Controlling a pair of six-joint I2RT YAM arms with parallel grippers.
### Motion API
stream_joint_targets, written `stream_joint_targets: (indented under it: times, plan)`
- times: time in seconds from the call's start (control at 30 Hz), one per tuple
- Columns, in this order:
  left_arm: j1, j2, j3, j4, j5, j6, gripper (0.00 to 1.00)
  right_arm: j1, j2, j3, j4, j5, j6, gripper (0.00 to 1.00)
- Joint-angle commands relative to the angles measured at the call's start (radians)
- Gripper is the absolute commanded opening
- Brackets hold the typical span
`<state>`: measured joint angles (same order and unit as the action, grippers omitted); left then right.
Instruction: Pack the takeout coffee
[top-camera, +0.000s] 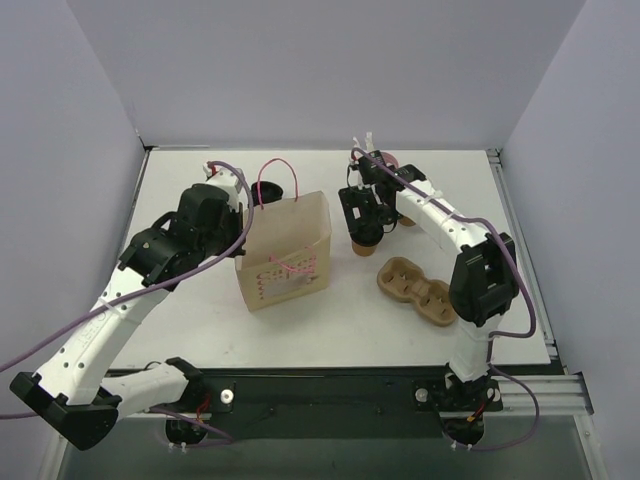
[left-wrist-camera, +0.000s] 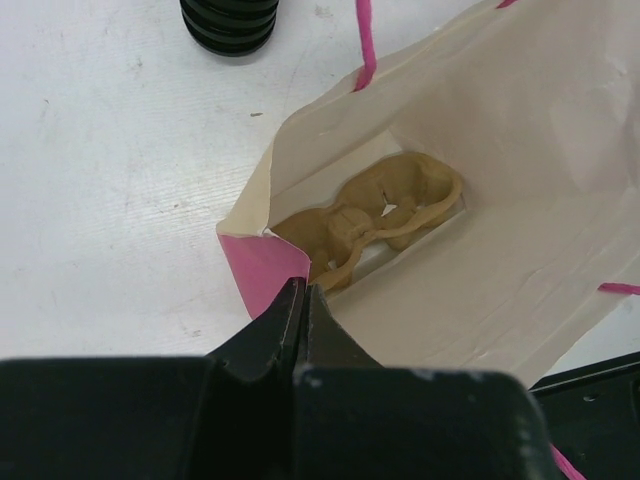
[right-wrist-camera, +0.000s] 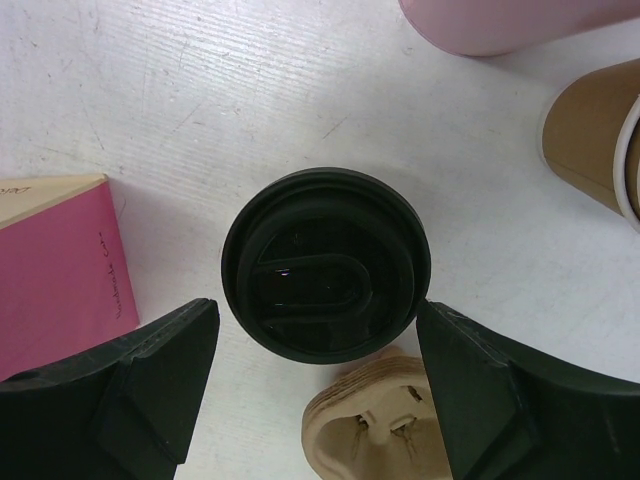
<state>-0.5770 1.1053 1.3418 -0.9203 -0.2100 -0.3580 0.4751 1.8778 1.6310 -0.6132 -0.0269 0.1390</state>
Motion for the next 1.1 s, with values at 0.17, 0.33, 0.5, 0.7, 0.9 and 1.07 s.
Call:
stream_joint_targets:
  times: [0.17, 0.33, 0.5, 0.7, 0.9, 1.07]
  plan:
    - [-0.043, 0.024, 0.054, 0.006, -0.043, 0.024, 0.0, -0.001, 0.032, 0.044, -0.016, 0.01, -0.033, 0.82]
    - [-0.041, 0.019, 0.049, 0.005, -0.049, 0.019, 0.0, -0.001, 0.049, 0.033, -0.017, 0.024, -0.03, 0.8]
    - [-0.041, 0.016, 0.042, 0.001, -0.054, 0.017, 0.0, -0.001, 0.055, 0.01, -0.019, 0.047, -0.026, 0.76]
    - [-0.041, 0.013, 0.049, -0.005, -0.062, 0.016, 0.0, -0.001, 0.034, 0.004, -0.039, 0.097, -0.013, 0.65]
    - [-0.029, 0.027, 0.074, -0.018, -0.074, -0.022, 0.0, 0.002, -0.064, 0.015, -0.098, 0.131, 0.022, 0.58]
    - [-0.015, 0.037, 0.089, -0.032, -0.085, -0.044, 0.0, 0.019, -0.189, 0.073, -0.158, 0.156, 0.05, 0.57]
